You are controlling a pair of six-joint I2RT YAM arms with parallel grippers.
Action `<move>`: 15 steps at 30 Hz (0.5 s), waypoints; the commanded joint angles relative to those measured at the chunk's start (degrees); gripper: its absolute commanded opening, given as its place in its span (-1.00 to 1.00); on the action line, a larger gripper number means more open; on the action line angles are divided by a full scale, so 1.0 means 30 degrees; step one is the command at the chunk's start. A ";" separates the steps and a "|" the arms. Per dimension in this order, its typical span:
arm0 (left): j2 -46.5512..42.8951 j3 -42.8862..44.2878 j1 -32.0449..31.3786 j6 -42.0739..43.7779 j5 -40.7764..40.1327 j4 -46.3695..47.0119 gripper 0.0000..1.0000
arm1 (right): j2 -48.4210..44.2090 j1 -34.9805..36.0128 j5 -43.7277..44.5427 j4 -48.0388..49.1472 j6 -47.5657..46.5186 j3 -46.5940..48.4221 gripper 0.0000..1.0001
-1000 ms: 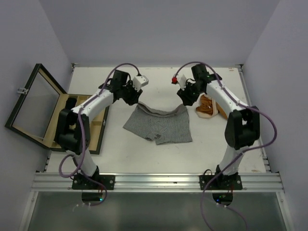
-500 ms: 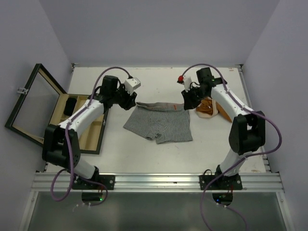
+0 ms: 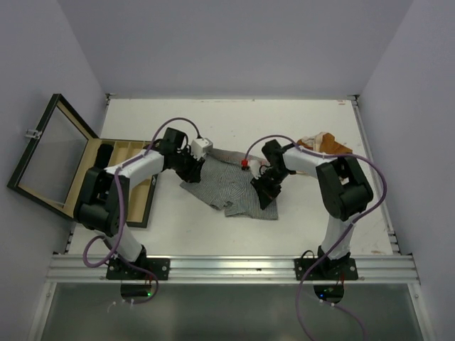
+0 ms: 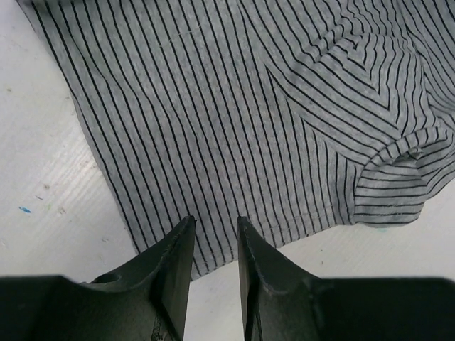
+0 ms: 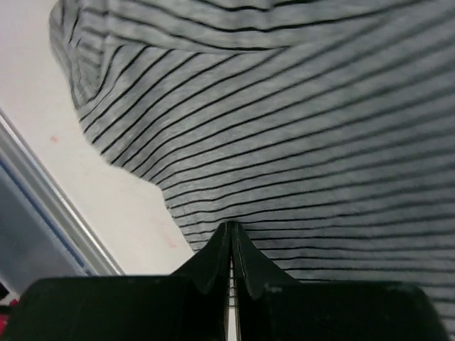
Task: Roll the underwear
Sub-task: Move the underwear to the center of the board
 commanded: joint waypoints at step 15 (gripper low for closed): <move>-0.1207 -0.0061 0.0146 -0.0879 0.1887 -0.0860 -0.12 | -0.2634 0.0248 -0.2809 0.4706 0.6252 0.4382 -0.74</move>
